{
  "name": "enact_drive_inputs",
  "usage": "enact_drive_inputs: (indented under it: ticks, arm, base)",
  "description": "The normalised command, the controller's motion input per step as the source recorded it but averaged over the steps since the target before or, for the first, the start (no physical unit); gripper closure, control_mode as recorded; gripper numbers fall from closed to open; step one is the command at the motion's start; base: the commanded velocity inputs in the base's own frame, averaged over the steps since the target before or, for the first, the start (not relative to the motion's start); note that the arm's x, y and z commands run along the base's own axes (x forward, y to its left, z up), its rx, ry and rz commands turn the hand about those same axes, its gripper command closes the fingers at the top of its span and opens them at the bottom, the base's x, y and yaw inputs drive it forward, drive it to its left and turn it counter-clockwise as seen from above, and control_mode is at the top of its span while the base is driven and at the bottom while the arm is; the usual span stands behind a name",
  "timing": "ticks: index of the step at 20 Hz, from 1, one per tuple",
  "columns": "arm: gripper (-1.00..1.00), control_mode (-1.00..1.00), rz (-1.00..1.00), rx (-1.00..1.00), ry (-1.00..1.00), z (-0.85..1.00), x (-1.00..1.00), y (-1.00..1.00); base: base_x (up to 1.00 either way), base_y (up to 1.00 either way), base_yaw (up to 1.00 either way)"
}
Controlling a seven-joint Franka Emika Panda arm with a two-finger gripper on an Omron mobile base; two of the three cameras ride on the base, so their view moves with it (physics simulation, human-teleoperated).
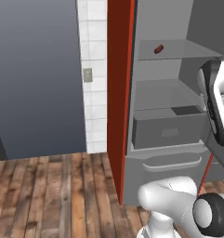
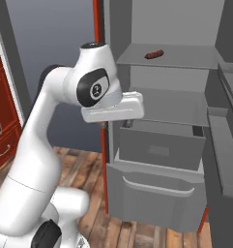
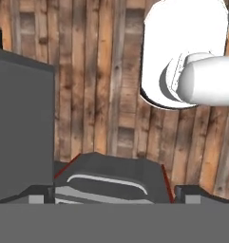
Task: Move the hot dog bun to the plate on the dining table and place the condiment next to that plate. Then navigate to the fridge and take the sausage and place it on the plate as well.
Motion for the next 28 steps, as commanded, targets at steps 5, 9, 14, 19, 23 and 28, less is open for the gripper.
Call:
enact_drive_inputs:
  ticks: [5, 9, 14, 19, 23, 28]
  arm:
    - [-1.0, 1.0, 0.0, 0.02, -0.1, 0.0, 0.12, 0.15]
    - [-1.0, 1.0, 0.0, 0.0, 0.0, 0.0, 0.0, 0.0]
    - [-1.0, 1.0, 0.0, 0.0, 0.0, 0.0, 0.0, 0.0]
    - [-1.0, 1.0, 0.0, 0.0, 0.0, 0.0, 0.0, 0.0]
    - [-1.0, 1.0, 0.0, 0.0, 0.0, 0.0, 0.0, 0.0]
    - [-1.0, 1.0, 0.0, 0.0, 0.0, 0.0, 0.0, 0.0]
  base:
    - [0.35, 0.08, -0.05]
    - [0.68, 0.0, -0.16]
    - [0.52, -0.01, -0.2]
    - [0.24, -0.1, -0.25]
    - [0.44, 0.0, -0.24]
    - [0.53, 0.0, -0.22]
